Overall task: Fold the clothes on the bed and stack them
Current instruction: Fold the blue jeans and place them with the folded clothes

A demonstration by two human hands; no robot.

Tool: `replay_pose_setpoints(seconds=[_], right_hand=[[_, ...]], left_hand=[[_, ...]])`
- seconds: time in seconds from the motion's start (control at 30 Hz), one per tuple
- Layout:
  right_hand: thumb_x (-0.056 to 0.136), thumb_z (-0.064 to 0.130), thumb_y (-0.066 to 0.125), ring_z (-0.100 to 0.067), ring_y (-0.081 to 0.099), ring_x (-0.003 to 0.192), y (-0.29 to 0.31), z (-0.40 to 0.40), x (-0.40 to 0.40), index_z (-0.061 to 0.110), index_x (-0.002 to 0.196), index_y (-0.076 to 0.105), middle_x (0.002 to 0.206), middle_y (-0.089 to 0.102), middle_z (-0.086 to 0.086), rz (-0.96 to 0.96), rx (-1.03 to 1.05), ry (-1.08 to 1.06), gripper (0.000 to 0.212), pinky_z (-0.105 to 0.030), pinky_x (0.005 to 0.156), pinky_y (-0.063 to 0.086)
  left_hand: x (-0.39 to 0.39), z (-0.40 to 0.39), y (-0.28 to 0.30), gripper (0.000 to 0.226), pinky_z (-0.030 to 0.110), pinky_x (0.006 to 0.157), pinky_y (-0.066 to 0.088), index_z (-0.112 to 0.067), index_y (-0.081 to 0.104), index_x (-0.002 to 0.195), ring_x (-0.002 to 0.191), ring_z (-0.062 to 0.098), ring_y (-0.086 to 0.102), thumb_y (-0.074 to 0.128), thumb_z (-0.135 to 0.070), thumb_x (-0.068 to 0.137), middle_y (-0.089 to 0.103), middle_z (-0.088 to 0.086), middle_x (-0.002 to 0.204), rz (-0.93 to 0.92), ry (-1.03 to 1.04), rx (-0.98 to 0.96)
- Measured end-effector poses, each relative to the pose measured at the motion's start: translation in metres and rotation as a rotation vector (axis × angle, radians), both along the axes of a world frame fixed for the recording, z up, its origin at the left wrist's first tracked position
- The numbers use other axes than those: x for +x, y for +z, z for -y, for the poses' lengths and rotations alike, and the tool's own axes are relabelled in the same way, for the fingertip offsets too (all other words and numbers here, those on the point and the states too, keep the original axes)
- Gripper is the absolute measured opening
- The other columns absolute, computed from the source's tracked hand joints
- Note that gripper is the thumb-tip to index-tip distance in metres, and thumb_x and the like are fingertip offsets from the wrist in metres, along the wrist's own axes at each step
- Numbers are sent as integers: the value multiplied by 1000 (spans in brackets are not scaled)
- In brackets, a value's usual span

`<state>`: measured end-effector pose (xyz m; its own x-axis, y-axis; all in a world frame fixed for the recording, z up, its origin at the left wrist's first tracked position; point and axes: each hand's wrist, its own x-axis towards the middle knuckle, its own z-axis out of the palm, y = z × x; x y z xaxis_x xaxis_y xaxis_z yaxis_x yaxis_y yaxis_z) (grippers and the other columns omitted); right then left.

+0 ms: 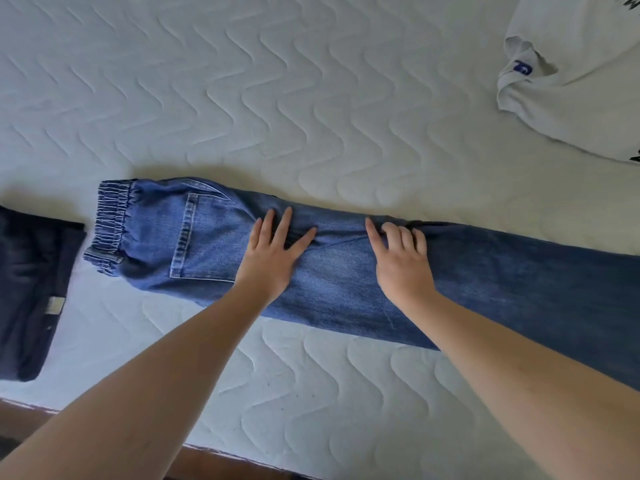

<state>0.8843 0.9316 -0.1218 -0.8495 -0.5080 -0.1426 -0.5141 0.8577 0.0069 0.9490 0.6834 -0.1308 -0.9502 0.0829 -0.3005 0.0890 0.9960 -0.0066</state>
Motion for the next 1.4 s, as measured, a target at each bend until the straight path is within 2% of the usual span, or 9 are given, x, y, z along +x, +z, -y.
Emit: replay_pose_setpoints(seconds=[0.13,0.27,0.37,0.47,0.63,0.8,1.1,1.3,1.4], right_hand=[[93,25,53,-30,40,133,-2,-7,15,13,152,30,146,42,-10,94,4,-20,65,-53,116,23],[99,33,39,-27,28,144,-1,-7,23,12,153,28,159,26,-6,90,-6,-147,59,-50,120,9],[97,34,42,-27,22,147,0,1,25,13,156,19,162,19,-9,46,-111,-265,66,-50,119,9],[99,38,42,-23,18,149,-6,14,25,16,156,19,163,15,-5,79,-193,-78,65,-49,120,11],[100,57,6,-10,-10,150,-25,1,1,23,157,-4,163,-13,6,198,-39,-35,67,-41,120,-8],[97,62,-8,-9,-16,148,-30,-56,-32,25,154,-15,163,-16,5,196,34,-161,69,-39,120,-10],[100,55,-4,-11,-17,149,-5,-27,-30,23,154,-11,162,-18,4,200,-83,-226,64,-39,119,-14],[102,40,12,-11,-9,150,-11,46,-7,22,157,-2,164,-8,4,293,-117,-39,59,-39,120,-10],[102,48,8,-10,-17,148,-21,25,-3,23,155,-11,161,-21,6,305,-38,-14,62,-38,119,-13]], left_hand=[[2,3,-5,64,56,120,6,-43,-8,153,147,45,3,26,-51,99,-2,19,163,-33,75,-1],[4,11,-8,69,50,120,-5,-33,-26,150,151,28,-10,1,-64,94,-15,12,163,7,143,-22],[2,16,-7,82,50,119,-9,-25,-21,153,150,26,-15,-1,-72,89,-17,8,163,1,169,-84],[-6,19,-1,86,53,120,-5,-27,-16,154,150,32,-12,-1,-78,87,-16,14,162,-26,108,-124],[-17,9,0,77,49,121,5,-28,2,157,151,27,6,9,-70,92,4,8,164,-70,-184,-11],[-14,-2,-12,69,53,120,3,-33,-19,152,151,26,-5,-1,-65,94,-14,3,163,-4,-96,21],[-25,-9,-12,60,69,111,-7,-49,-32,142,148,26,-21,-14,-66,88,-31,-2,158,104,-40,22],[-2,5,-8,62,53,120,-5,-36,-25,150,151,16,-8,-10,-60,95,-20,-5,162,57,10,15],[27,22,-8,65,48,121,-4,-33,-22,151,150,14,-10,-16,-60,93,-20,-4,162,66,86,-33]])
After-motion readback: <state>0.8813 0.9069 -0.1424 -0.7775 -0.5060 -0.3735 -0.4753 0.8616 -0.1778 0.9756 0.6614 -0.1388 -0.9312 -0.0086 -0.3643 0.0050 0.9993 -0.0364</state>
